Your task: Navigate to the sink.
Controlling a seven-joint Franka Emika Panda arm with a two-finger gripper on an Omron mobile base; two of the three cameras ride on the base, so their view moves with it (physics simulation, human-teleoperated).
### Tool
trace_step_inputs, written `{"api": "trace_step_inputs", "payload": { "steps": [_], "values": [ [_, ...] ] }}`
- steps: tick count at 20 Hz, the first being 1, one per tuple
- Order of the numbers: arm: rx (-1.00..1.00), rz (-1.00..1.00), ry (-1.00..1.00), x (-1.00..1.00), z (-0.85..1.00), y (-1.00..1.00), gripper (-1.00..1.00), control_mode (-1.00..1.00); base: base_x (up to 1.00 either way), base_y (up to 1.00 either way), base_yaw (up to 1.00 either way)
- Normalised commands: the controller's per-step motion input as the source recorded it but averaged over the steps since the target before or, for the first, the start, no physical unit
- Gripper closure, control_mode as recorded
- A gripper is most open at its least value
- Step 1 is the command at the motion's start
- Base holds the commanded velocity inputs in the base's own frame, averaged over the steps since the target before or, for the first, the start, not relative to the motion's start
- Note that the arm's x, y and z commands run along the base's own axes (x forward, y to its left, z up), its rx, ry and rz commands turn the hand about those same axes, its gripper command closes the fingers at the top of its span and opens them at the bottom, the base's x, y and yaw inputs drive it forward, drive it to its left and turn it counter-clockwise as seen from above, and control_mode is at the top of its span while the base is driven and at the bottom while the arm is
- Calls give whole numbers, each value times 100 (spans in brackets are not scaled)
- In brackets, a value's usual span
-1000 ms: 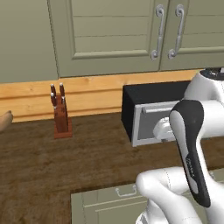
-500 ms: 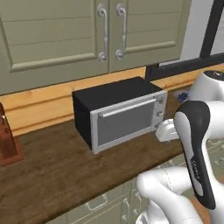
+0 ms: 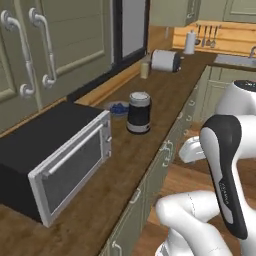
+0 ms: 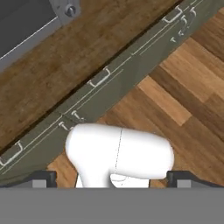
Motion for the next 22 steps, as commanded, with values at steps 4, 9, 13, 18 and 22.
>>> {"api": "trace_step_inputs", "payload": {
  "steps": [4, 9, 13, 18, 22],
  "values": [
    [0, 0, 0, 0, 0, 0, -100, 100, 0, -24, -92],
    [0, 0, 0, 0, 0, 0, -100, 100, 5, -36, -83],
    [0, 0, 0, 0, 0, 0, -100, 100, 56, -54, -57],
    [0, 0, 0, 0, 0, 0, -100, 100, 100, -25, -8],
    [0, 0, 0, 0, 0, 0, -100, 100, 100, -37, -6]
  ]
}}
